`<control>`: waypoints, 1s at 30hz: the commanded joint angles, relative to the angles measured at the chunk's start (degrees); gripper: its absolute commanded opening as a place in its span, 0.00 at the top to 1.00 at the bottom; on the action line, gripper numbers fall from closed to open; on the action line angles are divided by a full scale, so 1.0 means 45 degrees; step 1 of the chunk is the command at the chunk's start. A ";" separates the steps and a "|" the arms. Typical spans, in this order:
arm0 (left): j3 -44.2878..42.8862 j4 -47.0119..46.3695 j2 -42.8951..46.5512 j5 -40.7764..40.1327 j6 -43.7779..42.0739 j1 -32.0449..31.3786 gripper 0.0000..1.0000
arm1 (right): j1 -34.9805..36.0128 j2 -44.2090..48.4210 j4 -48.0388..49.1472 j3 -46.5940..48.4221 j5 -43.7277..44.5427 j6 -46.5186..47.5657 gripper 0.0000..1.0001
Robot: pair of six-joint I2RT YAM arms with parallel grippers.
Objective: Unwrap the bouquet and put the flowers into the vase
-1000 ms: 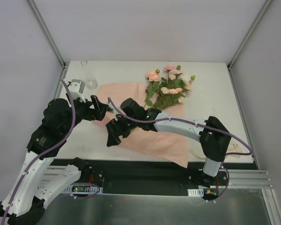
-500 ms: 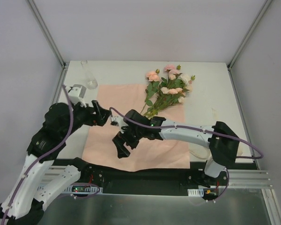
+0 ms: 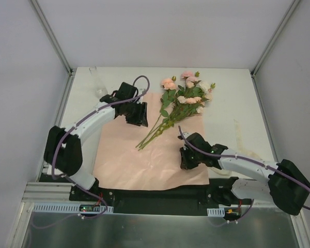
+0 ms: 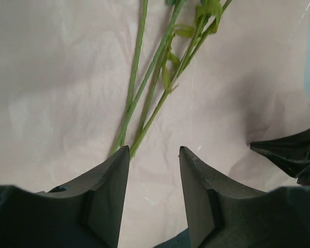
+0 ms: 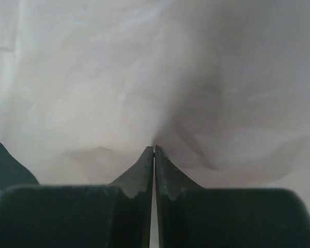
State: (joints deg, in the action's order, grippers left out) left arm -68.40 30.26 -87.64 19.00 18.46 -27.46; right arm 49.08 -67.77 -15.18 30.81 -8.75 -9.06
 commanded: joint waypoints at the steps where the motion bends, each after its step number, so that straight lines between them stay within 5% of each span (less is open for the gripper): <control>1: -0.2121 -0.0591 -0.2294 0.0014 -0.0392 -0.0342 0.61 | -0.0261 0.1560 0.0678 -0.1180 0.1007 -0.0779 0.97; 7: -0.4367 -0.0709 -0.5148 -0.0101 -0.0546 -0.1239 0.53 | -0.2366 0.3710 0.0464 -0.1380 0.0716 -0.0839 0.82; 11: -0.5305 -0.0748 -0.5876 -0.0005 -0.0644 -0.1728 0.64 | -0.3424 0.3147 0.0366 -0.0267 -0.0142 -0.0507 0.75; 21: -0.5464 -0.0612 -0.6366 -0.0804 -0.1503 -0.2803 0.65 | -0.6587 0.2364 0.0346 0.0713 -0.3210 -0.0233 0.74; 30: -0.5093 -0.0201 -0.6677 -0.1625 -0.1933 -0.3018 0.63 | -0.7039 0.2267 0.0209 0.0420 -0.3621 -0.0057 0.73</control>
State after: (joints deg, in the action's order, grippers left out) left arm -91.79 27.81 -116.49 14.22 11.97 -40.47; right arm 17.93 -57.14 -14.17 31.86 -22.48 -10.26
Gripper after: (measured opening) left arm 0.371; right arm 0.265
